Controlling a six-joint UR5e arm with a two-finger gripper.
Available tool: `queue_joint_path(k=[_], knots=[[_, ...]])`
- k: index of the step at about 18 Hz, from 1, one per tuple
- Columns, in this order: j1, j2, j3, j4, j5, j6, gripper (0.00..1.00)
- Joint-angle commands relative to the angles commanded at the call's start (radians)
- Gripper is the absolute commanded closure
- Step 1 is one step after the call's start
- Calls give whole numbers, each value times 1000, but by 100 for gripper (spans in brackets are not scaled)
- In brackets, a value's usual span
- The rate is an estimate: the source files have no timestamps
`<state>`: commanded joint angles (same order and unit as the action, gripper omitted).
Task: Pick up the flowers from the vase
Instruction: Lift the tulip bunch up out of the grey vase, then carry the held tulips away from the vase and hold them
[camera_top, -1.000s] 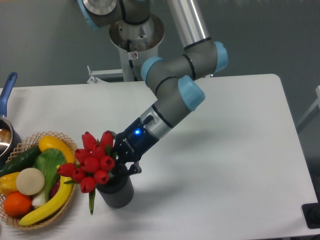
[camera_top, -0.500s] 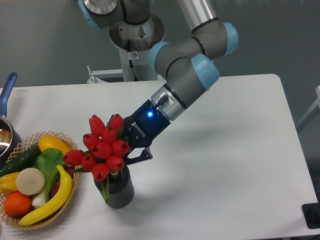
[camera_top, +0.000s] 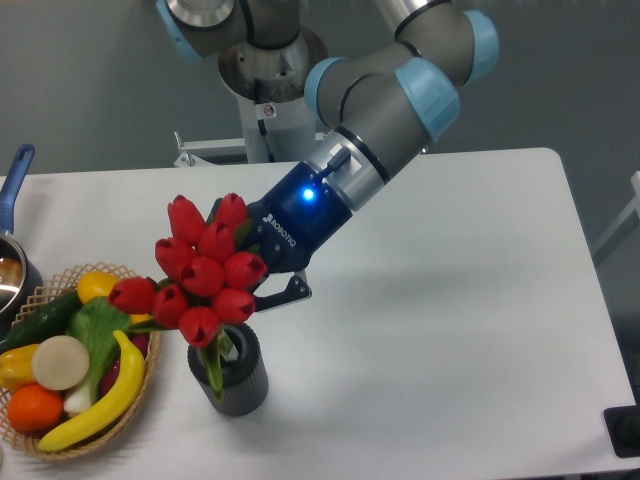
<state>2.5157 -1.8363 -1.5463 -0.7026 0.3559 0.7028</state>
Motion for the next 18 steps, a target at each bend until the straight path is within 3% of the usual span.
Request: queue_joint_path(k=[5, 9, 12, 18], knots=[[32, 14, 35, 0, 0, -49, 100], [126, 3, 49, 0, 14, 10, 100], [184, -6, 57, -3, 112, 124, 100], [262, -34, 51, -9, 302, 167, 100]])
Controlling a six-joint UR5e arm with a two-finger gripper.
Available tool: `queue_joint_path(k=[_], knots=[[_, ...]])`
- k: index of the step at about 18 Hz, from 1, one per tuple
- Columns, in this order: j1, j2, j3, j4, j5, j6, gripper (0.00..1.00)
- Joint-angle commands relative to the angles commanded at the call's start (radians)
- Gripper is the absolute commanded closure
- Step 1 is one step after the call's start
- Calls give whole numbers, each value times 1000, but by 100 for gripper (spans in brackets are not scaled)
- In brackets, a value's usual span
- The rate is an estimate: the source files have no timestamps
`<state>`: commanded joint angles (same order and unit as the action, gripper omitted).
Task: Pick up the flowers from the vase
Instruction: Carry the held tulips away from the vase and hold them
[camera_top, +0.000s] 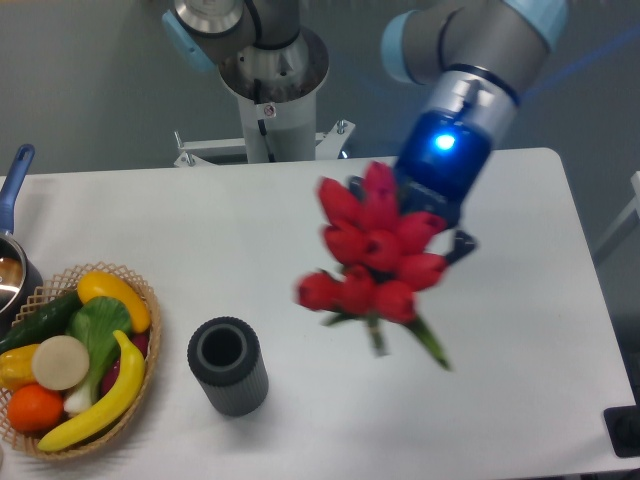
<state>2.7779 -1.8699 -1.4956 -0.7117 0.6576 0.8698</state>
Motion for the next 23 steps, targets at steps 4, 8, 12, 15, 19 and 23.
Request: queue_joint_path(k=[4, 8, 12, 15, 19, 23], knots=[[11, -14, -23, -8, 85, 5, 100], [12, -20, -51, -12, 175, 31, 100], [-4, -20, -133, -11, 388, 96, 100], [-52, -26, -155, -17, 526, 140, 100], [-70, -28, -169, -44, 654, 140, 100], [-90, -32, -160, -83, 746, 140, 100]])
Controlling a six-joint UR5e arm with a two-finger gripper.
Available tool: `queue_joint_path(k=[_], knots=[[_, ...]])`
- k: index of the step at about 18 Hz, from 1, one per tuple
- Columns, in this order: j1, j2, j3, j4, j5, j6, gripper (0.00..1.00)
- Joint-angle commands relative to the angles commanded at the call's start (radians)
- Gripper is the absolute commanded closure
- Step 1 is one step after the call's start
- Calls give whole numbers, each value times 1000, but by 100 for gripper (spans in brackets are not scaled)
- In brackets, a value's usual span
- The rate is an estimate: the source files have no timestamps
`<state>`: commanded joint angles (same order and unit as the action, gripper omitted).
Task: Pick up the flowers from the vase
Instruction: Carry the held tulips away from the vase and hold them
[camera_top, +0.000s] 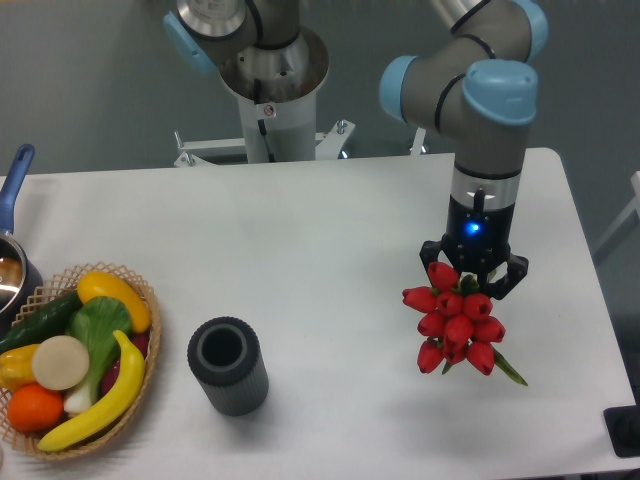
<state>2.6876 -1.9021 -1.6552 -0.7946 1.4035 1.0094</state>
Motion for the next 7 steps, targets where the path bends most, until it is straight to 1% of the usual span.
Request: queue_joint_path(k=[2, 4, 7], knots=[[-8, -8, 6, -29, 26, 0, 100], [-35, -15, 6, -57, 77, 3, 98], [-57, -23, 5, -63, 117, 44, 96]])
